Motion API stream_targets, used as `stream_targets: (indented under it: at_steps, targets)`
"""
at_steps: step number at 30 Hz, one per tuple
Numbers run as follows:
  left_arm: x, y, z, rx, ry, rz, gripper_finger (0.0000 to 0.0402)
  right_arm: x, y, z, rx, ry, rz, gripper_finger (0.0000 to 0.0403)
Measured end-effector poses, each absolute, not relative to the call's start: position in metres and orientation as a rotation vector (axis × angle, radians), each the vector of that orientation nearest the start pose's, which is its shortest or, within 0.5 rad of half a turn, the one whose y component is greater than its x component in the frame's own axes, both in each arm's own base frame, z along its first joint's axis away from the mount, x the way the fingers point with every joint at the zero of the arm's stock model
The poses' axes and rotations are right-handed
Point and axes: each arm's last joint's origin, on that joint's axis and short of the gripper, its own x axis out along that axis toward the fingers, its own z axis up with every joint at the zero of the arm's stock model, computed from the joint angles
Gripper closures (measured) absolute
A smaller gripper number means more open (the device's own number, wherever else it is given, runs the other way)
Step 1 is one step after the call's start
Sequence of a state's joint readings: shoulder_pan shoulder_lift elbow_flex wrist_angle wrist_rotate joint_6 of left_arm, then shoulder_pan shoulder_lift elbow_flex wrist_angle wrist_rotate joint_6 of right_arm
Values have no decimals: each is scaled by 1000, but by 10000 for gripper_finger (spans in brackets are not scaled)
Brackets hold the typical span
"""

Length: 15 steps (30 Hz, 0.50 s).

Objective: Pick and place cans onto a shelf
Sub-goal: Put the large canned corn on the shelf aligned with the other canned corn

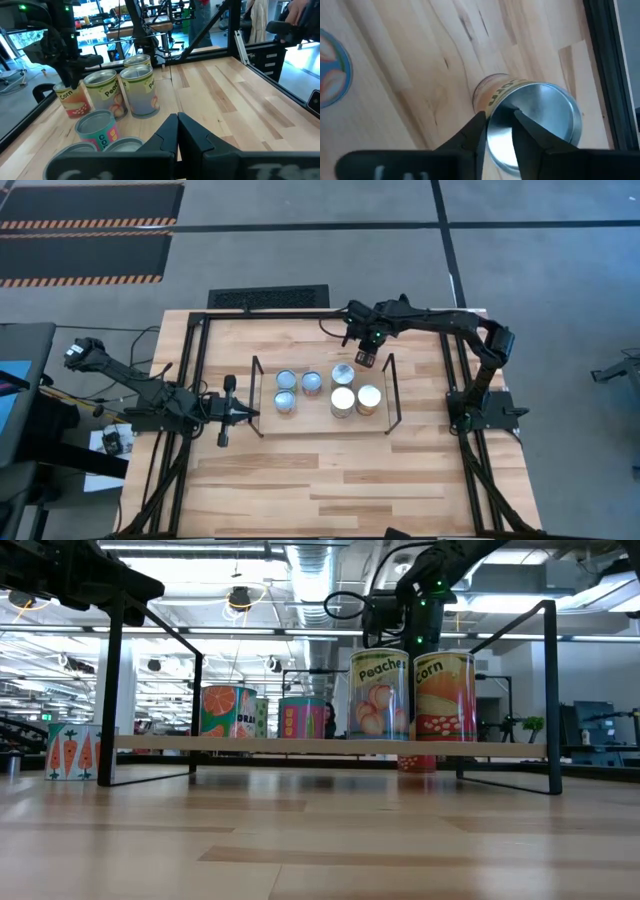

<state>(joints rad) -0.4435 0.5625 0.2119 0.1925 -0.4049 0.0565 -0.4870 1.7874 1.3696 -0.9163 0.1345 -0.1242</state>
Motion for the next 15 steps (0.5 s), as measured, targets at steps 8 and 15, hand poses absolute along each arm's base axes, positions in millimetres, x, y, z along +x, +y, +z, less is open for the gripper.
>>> stream_targets:
  at_steps: [8, 15]
  targets:
    - [132, -50, 202, 122, 143, -43, 401, 304, -166, 229, 131, 1403, -418, 381]
    - [132, -50, 202, 122, 143, -43, 402, 312, -155, 253, 122, 1416, -381, 397]
